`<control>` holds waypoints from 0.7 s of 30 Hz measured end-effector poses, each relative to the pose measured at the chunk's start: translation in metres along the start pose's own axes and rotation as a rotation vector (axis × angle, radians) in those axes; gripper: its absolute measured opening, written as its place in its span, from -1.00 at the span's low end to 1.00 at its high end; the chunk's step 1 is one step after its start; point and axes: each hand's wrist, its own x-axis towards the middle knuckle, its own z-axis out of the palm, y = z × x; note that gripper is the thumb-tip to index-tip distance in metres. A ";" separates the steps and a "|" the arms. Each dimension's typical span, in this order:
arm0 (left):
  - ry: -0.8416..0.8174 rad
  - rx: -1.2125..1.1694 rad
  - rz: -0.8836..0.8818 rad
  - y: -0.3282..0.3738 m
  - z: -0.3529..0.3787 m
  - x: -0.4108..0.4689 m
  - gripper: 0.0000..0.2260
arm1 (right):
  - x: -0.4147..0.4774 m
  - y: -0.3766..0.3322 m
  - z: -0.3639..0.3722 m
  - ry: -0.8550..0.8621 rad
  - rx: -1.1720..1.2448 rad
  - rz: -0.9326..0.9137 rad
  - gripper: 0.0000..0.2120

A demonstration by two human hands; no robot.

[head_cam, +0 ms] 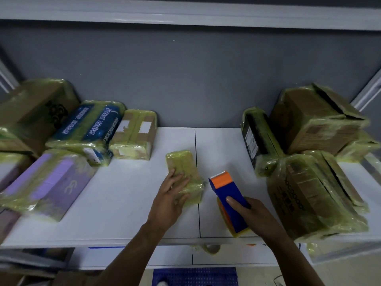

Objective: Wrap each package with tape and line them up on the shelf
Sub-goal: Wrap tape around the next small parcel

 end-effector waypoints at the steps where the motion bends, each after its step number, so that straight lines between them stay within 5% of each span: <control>1: -0.025 0.016 -0.001 -0.002 0.000 0.001 -0.58 | -0.002 0.000 -0.002 -0.014 -0.005 0.001 -0.53; 8: -0.146 0.050 -0.052 0.007 -0.007 0.007 -0.29 | -0.010 -0.005 0.003 0.003 -0.088 -0.132 -0.49; 13: 0.193 -0.332 -0.201 0.047 -0.021 0.005 -0.76 | -0.017 -0.015 -0.001 0.008 -0.129 -0.241 -0.61; 17: -0.078 -0.652 -0.453 0.069 -0.036 0.010 -0.79 | -0.018 -0.017 -0.003 -0.012 -0.216 -0.298 -0.71; 21: -0.182 -0.698 -0.531 0.073 -0.042 0.006 -0.86 | -0.021 -0.020 -0.001 -0.030 -0.253 -0.311 -0.66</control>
